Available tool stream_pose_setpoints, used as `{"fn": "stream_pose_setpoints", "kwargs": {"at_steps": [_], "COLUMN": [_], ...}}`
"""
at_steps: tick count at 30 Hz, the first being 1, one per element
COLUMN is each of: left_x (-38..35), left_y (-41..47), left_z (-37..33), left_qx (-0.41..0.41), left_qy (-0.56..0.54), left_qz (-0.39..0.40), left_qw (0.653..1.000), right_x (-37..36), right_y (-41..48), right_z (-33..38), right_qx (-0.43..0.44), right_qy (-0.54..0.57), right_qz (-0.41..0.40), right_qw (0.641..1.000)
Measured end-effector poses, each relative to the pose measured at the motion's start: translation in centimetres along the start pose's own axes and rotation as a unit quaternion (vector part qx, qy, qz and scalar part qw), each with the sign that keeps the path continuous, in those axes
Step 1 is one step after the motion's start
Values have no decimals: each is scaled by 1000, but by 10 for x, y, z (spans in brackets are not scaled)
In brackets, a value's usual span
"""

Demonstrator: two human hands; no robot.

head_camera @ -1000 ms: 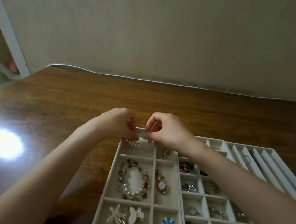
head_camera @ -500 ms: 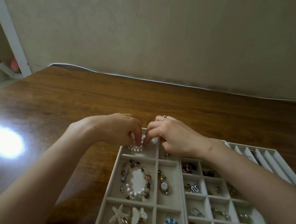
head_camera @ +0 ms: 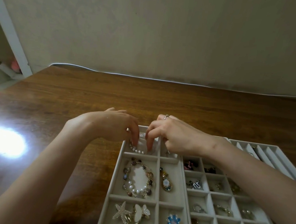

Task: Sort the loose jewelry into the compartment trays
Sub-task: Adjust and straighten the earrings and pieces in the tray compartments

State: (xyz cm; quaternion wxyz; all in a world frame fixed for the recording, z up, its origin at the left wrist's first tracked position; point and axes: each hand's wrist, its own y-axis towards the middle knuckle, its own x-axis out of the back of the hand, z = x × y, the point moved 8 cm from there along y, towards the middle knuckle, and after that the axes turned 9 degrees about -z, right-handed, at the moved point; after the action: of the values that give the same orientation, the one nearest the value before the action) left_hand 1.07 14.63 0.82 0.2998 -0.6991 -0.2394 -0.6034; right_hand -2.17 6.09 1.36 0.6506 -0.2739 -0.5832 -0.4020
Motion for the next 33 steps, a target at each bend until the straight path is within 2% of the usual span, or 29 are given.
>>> {"fn": "stream_pose_setpoints", "kwargs": {"at_steps": [3, 6, 10, 14, 18, 23, 27, 33], "left_x": [1, 6, 26, 33, 3, -21, -18, -15], "left_y": [0, -1, -7, -32, -65, -80, -85, -83], "left_z": [-2, -6, -9, -23, -44, -46, -42, -39], "left_qx": [-7, -18, -42, -105, -179, -182, -179, -189], "left_qy": [-15, -80, -137, -137, -95, -2, 73, 82], "left_qz": [-6, -18, -84, -138, -96, -93, -102, -105], "left_qw": [1000, 996, 986, 975, 975, 979, 976, 973], "right_x": [-1, 4, 15, 14, 3, -3, 0, 0], "right_y": [-1, -4, -15, -33, -45, -53, -57, -58], "right_z": [-2, -2, 3, 24, 45, 57, 59, 65], "right_qx": [2, 2, 18, 70, 98, 99, 83, 78], "right_qy": [2, 28, 89, 112, 101, 2, -33, -42], "right_qz": [-5, -36, -85, -63, -5, 41, 61, 74], "right_qw": [1000, 999, 992, 989, 990, 994, 994, 993]}}
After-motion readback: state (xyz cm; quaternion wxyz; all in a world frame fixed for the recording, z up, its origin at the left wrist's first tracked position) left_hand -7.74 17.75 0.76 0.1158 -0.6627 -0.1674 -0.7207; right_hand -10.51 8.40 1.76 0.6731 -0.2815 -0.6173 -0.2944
